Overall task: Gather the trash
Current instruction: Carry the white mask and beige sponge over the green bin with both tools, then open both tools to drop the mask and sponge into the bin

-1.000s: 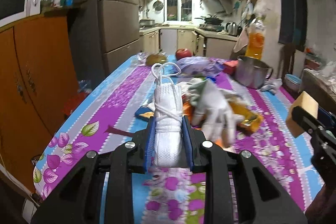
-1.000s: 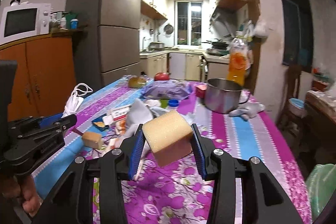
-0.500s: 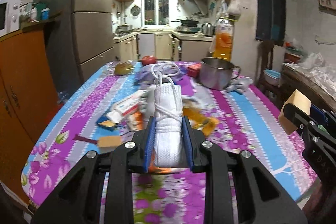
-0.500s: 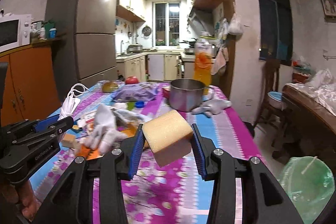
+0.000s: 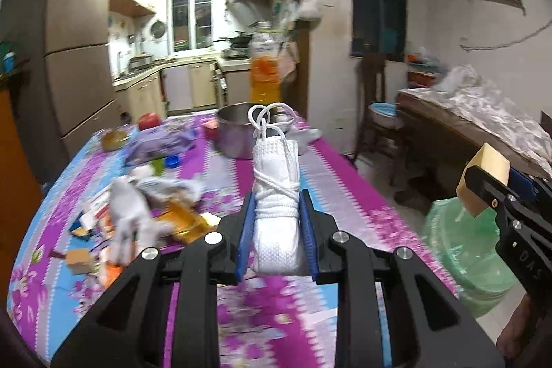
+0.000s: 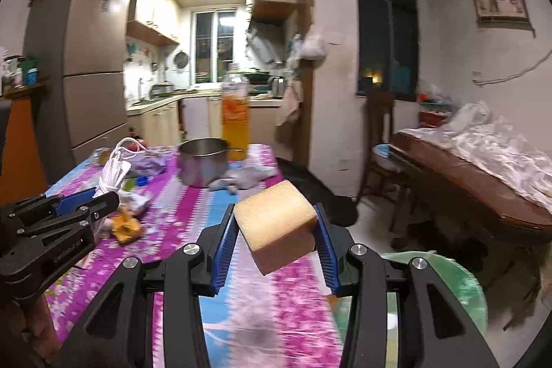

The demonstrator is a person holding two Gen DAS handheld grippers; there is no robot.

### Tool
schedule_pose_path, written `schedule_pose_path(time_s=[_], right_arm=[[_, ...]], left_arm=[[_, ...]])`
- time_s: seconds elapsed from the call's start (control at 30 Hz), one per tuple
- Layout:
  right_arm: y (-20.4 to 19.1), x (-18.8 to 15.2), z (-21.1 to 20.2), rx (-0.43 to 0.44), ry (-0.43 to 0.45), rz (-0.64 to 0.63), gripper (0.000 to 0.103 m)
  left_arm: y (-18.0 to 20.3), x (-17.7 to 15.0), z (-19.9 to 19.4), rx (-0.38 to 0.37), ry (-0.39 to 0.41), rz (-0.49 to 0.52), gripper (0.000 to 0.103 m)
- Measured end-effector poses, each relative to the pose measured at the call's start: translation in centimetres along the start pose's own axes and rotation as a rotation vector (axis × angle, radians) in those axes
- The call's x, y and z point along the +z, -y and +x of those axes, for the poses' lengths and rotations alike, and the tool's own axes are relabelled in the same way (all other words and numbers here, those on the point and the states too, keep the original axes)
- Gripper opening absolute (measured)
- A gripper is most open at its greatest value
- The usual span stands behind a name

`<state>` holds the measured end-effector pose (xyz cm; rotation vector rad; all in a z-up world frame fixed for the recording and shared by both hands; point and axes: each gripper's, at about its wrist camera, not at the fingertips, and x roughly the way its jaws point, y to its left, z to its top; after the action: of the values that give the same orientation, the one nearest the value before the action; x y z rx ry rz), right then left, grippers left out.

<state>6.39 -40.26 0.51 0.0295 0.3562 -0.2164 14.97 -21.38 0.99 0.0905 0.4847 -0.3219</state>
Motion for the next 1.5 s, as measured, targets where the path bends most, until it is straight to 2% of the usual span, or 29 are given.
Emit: schedule_pose_path(time_s=[0.27, 0.5, 0.67, 0.97, 1.07, 1.23, 1.5], right_arm=[[6.8, -0.7, -1.3, -0.072, -0.027, 0.034, 0.044], [12.9, -1.7, -1.6, -0.124, -0.097, 0.072, 0.044], [17.9, -1.7, -0.1, -0.161, -0.186, 0.081, 0.044], [25.9, -2.9, 5.5, -0.135, -0.432, 0.102, 0.045], [27.5, -4.0, 7.9, -0.115, -0.523, 0.112, 0.045], [28.2, -6.3, 10.7, -0.102, -0.639, 0.096, 0.045], [26.7, -7.2, 11.7, -0.098, -0.675, 0.068, 0.045]], left_arm=[[6.2, 0.9, 0.4, -0.095, -0.002, 0.063, 0.024], [11.8, 1.2, 1.9, -0.19, -0.046, 0.117, 0.024], [15.9, 0.8, 4.0, -0.27, -0.124, 0.149, 0.024], [21.7, -1.4, 8.7, -0.377, -0.34, 0.191, 0.024], [22.6, -2.0, 10.1, -0.399, -0.417, 0.19, 0.024], [23.5, -2.9, 11.7, -0.399, -0.499, 0.193, 0.024], [23.9, -3.0, 12.5, -0.385, -0.541, 0.185, 0.024]])
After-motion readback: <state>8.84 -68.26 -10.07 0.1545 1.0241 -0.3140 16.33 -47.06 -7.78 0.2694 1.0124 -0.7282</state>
